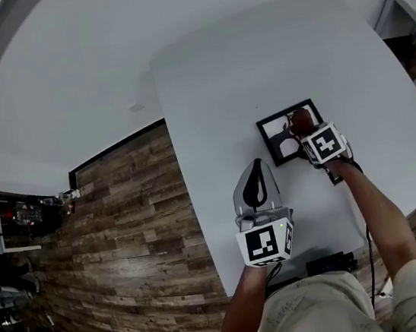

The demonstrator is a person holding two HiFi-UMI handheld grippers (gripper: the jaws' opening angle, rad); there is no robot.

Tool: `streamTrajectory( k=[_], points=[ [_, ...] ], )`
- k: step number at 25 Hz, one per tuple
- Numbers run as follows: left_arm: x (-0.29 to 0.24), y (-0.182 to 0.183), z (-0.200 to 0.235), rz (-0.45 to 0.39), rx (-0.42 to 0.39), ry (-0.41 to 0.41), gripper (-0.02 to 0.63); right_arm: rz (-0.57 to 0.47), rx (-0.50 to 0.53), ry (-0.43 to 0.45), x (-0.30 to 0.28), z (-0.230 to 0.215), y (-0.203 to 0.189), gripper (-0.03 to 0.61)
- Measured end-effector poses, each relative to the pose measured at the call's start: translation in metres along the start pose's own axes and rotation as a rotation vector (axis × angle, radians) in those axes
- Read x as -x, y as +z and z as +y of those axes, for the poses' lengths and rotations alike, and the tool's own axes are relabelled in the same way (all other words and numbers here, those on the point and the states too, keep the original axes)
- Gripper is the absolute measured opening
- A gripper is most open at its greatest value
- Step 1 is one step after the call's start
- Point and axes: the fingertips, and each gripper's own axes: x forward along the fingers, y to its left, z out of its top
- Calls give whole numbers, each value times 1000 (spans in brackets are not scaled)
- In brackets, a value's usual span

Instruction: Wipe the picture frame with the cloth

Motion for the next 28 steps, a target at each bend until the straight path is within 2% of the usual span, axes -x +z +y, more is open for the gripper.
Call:
streamTrajectory(
  k=[8,19,23,28],
  points=[
    [-1,-4,-6,5,17,-8,0,17,-67,-77,11,-52,-17,94],
    [-2,2,-11,2,18,-17,0,-6,-95,-89,22,-58,-17,94],
    [-3,7,-12,-9,10,-17,0,-102,-98,-69,41,-49,-1,95],
    [-4,17,-15,-19,-7,-13,0,-308,-90,-43,85,-32,33,94]
  ],
)
